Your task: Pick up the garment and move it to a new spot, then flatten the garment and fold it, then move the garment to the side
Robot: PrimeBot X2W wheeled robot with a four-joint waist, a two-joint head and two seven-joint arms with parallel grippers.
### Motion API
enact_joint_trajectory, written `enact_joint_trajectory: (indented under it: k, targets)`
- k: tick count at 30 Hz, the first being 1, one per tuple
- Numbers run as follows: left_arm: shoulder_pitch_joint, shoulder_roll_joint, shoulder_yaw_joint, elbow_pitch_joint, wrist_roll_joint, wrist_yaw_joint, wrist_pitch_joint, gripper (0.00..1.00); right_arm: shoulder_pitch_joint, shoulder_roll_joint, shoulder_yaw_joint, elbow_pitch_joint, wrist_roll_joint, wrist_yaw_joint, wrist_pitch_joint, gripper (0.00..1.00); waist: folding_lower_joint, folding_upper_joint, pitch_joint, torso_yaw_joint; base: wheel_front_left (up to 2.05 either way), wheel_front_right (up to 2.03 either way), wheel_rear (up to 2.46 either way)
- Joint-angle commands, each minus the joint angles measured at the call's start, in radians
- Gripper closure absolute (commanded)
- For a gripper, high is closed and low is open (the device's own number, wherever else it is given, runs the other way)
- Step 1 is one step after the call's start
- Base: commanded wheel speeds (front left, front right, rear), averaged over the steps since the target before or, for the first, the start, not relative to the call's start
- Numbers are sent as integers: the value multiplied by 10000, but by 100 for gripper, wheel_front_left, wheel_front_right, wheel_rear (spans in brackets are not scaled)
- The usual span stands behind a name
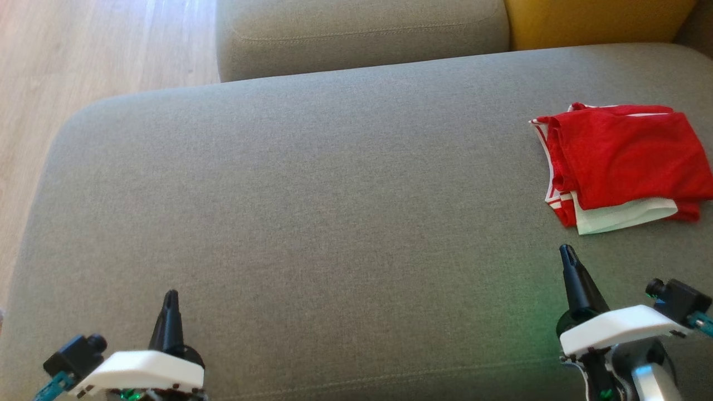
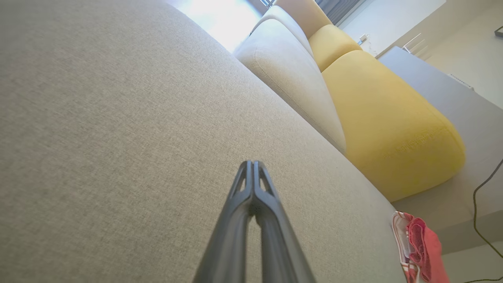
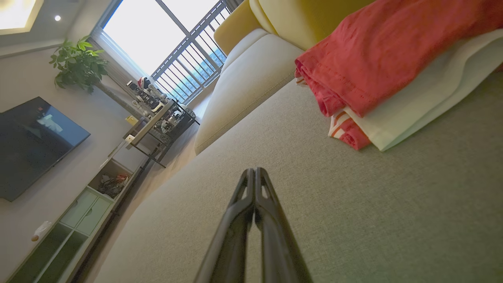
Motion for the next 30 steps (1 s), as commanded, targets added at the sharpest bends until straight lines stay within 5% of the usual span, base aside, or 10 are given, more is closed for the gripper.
enact_joint_trajectory:
  k: [1, 30]
  targets:
    - [-543, 145, 203, -272, -207, -93, 39, 100, -493, -7, 23, -378, 238, -2, 44, 100, -1, 0, 0, 2, 0, 0, 0]
    - [-1102, 171, 672, -66, -3419, -498, 873, 100, -507, -4, -216, -621, 3695, -2, 895, 100, -1, 0, 0, 81, 0, 0, 0]
